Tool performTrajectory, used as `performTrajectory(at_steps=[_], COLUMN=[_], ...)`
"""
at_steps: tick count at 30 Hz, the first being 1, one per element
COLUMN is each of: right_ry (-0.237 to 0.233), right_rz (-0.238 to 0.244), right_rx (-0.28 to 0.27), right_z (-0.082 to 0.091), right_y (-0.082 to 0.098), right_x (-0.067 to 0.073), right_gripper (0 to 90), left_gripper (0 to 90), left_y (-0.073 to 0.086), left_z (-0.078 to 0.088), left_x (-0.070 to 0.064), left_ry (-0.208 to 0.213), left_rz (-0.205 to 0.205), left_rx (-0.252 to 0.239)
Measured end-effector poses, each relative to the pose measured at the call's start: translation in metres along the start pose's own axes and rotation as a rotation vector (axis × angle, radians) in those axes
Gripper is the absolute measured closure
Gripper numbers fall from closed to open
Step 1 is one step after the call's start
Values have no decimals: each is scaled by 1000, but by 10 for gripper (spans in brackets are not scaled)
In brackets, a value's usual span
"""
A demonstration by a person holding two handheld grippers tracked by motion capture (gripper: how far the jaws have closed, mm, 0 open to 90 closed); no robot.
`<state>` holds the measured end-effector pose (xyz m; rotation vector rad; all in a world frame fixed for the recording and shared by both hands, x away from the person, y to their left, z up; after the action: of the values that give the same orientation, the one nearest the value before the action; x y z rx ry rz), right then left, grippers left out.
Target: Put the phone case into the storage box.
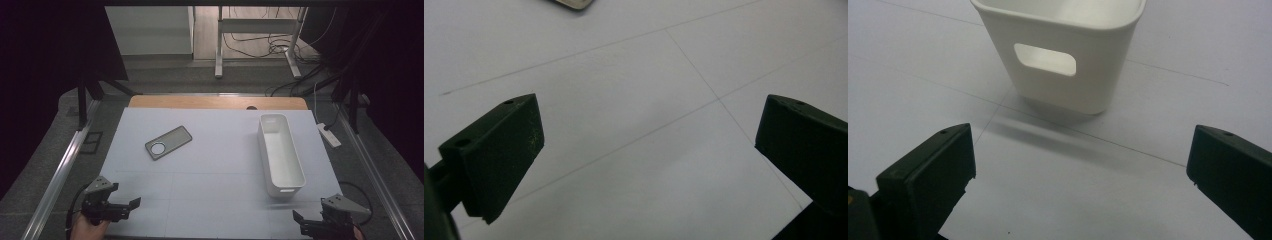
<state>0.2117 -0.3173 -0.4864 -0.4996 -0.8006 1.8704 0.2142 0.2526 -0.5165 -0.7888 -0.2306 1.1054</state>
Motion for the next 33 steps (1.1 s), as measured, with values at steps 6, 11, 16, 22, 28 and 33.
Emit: performTrajectory(at_steps=[6, 11, 16, 22, 28, 33], right_ry=[-1, 0, -2, -2, -4, -4], right_rz=[-7, -4, -4, 1, 0, 0], right_rx=[-6, -1, -1, 4, 6, 9], right_z=[1, 1, 0, 0, -1, -1], right_y=[0, 0, 0, 0, 0, 0], right_x=[-1, 0, 0, 0, 0, 0], right_gripper=[0, 0, 0, 0, 0, 0], left_gripper=[0, 0, 0, 0, 0, 0], left_y=[-10, -18, -27, -38, -49, -57], left_z=[-6, -11, -18, -24, -32, -38], left_x=[2, 4, 6, 9, 13, 16], left_ry=[-6, 1, 1, 7, 13, 16], left_rz=[1, -11, -28, -37, -53, -61], left_rx=[7, 19, 33, 42, 56, 64])
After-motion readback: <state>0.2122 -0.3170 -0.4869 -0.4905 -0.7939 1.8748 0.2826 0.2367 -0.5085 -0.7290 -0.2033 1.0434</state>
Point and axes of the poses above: each handheld gripper's, and its own axes: z roughly backward along the jaws, y roughly out of its underside, x roughly to its left, the point moved 3 cm from there along -z, roughly forward along the jaws, and after that the axes turned 2 degrees about x, right-handed, at the moved point
